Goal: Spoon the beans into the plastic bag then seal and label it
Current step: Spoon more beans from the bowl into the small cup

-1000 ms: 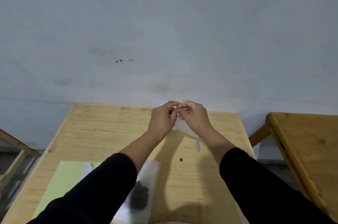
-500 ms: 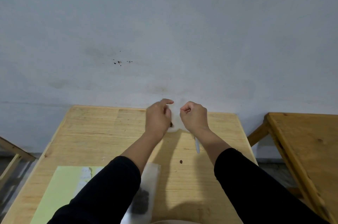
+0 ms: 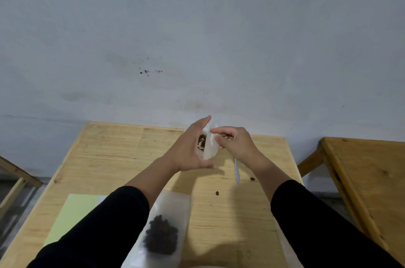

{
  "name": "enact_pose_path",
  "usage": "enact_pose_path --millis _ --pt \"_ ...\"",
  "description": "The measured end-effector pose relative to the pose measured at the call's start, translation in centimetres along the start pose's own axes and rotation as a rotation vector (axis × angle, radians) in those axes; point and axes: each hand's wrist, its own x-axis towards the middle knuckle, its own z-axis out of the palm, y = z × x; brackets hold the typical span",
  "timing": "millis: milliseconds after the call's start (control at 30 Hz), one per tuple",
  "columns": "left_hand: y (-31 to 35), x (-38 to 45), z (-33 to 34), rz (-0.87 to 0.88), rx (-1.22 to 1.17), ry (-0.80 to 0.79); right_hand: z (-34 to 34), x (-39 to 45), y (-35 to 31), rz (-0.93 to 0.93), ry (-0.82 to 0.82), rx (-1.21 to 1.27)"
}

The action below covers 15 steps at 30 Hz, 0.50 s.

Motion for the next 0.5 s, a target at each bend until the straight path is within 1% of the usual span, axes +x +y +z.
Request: enact_pose_path --millis 100,167,367,433,500 --pt "-0.4 0.0 0.7 0.001 0.01 0.007 0.1 -0.3 -0.2 -0.032 -0.087 0.031" --pt "-0.4 0.0 0.9 0.004 0.035 0.045 -0.1 -0.3 0.1 -0.05 -0.12 -0.015" --pt "-0.6 0.4 1.9 0.016 0.079 0.134 -0.3 -0.5 0.8 -0.081 -0.076 -0.253" --pt "-0.9 0.3 2.5 0.0 0.077 0.146 -0.4 -0.5 0.9 -0.102 -0.071 -0.294" --pt "-1.1 0.1 2.9 -0.009 0.054 0.159 -0.5 -0.5 1.3 -0.104 -0.057 -0.279"
